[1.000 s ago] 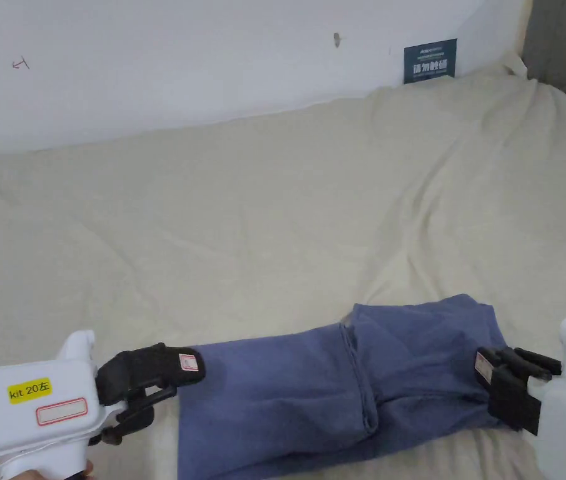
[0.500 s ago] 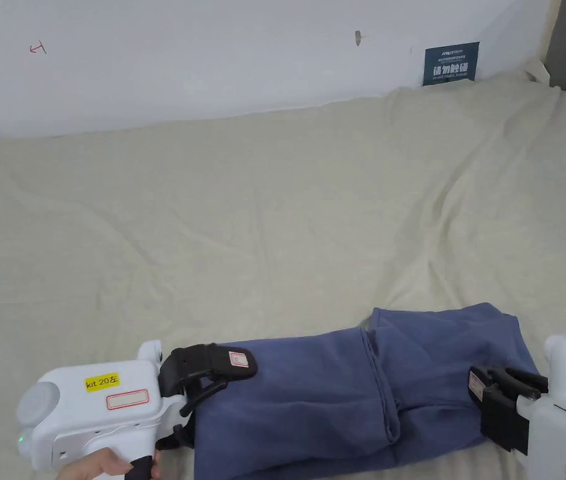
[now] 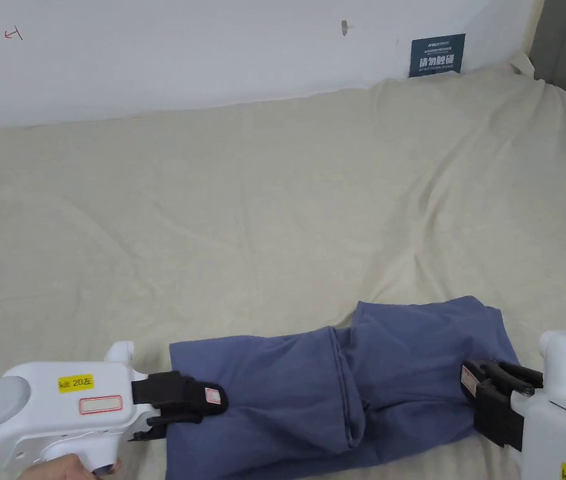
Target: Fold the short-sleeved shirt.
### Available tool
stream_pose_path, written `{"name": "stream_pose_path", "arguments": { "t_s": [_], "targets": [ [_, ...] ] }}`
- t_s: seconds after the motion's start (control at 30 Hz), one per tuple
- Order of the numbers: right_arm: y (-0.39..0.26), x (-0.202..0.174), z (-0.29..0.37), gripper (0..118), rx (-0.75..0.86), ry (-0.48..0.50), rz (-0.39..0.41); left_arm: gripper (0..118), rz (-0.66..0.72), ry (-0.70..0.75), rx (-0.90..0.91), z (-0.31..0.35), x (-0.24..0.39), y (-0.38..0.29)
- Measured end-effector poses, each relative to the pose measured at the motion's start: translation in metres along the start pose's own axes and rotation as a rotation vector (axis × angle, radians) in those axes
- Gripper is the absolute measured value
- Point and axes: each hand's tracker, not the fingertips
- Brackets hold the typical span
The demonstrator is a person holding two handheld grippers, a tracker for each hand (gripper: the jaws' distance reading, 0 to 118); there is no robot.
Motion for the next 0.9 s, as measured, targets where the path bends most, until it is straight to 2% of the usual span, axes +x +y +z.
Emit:
{"name": "stream_pose_path", "arguments": {
  "t_s": [0.07, 0.3, 0.43, 0.6, 0.73, 0.87, 0.9],
  "targets": [
    [0.0, 0.002, 0.004, 0, 0.013, -0.001, -0.007, 15, -0.049, 0.016, 0.018, 0.02, -0.001, -0.005],
    [0.0, 0.013, 0.004, 0, 0.028, -0.016, -0.034, 15, -0.02, 0.131, 0.104, 0.09, -0.014, -0.009],
    [-0.002, 0.016, 0.005, 0, 0.031, -0.013, -0.044, 15, -0.019, 0.151, 0.141, 0.103, 0.003, -0.016],
    [-0.004, 0.02, 0.007, 0, 0.037, -0.018, -0.049, 15, -0.13, 0.17, 0.148, 0.098, 0.065, -0.025],
    [-0.005, 0.028, 0.012, 0, 0.049, -0.024, -0.066, 15, -0.199, 0.13, 0.147, 0.081, 0.128, -0.022],
    [-0.007, 0.043, 0.019, 0, 0.06, -0.033, -0.095, 15, -0.286, 0.068, 0.107, 0.043, 0.185, -0.013],
    [-0.007, 0.047, 0.021, 0, 0.063, -0.035, -0.108, 15, -0.346, 0.064, 0.082, 0.028, 0.198, -0.01]
  ]
}}
